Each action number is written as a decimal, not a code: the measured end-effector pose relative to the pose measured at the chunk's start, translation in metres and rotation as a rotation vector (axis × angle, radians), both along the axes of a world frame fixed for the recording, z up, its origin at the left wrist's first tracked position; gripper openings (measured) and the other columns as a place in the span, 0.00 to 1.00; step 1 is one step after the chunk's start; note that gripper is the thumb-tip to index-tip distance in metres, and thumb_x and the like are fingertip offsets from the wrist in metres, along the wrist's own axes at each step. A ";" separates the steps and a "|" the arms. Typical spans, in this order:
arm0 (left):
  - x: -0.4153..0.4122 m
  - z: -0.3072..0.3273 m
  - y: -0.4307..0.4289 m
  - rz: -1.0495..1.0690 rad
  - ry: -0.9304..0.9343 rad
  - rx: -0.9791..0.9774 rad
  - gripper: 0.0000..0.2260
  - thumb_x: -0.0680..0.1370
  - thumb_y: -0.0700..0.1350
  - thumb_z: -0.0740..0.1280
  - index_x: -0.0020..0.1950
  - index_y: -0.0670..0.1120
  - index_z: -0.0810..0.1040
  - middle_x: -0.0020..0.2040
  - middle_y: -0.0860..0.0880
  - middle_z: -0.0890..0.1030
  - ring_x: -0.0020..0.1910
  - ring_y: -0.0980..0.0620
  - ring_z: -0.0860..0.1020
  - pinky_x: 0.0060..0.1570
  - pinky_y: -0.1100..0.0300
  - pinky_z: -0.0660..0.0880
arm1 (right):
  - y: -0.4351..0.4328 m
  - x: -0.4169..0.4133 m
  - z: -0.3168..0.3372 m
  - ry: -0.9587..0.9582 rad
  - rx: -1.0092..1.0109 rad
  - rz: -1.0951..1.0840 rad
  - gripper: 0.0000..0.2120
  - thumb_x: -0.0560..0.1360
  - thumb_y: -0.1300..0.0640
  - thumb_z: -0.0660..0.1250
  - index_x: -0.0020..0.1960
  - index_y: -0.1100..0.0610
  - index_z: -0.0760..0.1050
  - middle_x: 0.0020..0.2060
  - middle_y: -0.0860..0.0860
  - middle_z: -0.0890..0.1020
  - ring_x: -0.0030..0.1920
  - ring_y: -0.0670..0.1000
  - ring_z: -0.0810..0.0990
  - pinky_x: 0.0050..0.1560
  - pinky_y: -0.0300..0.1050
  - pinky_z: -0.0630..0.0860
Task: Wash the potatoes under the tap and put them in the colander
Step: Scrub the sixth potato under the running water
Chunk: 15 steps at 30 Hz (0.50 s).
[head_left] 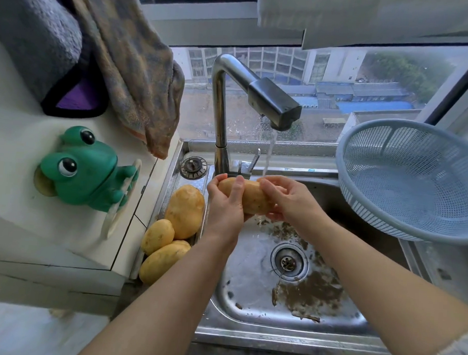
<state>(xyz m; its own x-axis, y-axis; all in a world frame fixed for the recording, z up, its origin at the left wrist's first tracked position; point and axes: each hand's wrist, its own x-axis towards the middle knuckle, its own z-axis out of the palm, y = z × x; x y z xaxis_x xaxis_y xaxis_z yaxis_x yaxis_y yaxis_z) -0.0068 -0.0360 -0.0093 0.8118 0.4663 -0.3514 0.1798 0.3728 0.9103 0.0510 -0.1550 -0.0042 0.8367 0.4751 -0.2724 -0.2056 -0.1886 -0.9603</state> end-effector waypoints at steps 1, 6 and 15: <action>0.001 0.001 0.003 0.008 -0.002 -0.033 0.16 0.82 0.51 0.61 0.67 0.53 0.62 0.64 0.41 0.71 0.58 0.42 0.77 0.44 0.51 0.82 | 0.000 0.000 0.000 -0.083 -0.017 0.040 0.12 0.76 0.52 0.68 0.59 0.50 0.77 0.51 0.52 0.81 0.45 0.51 0.82 0.41 0.40 0.81; 0.002 0.008 0.010 0.018 -0.002 -0.186 0.18 0.82 0.51 0.60 0.70 0.50 0.62 0.61 0.42 0.72 0.56 0.42 0.78 0.42 0.50 0.82 | -0.011 0.011 0.006 -0.304 -0.132 0.228 0.29 0.69 0.56 0.76 0.68 0.47 0.72 0.51 0.46 0.83 0.44 0.50 0.85 0.52 0.44 0.81; 0.005 0.010 0.004 0.020 -0.026 -0.124 0.17 0.80 0.55 0.62 0.66 0.52 0.65 0.64 0.42 0.75 0.57 0.42 0.79 0.46 0.49 0.80 | 0.000 0.005 0.009 -0.294 -0.114 0.139 0.32 0.69 0.41 0.68 0.70 0.51 0.70 0.53 0.49 0.79 0.49 0.51 0.82 0.54 0.50 0.81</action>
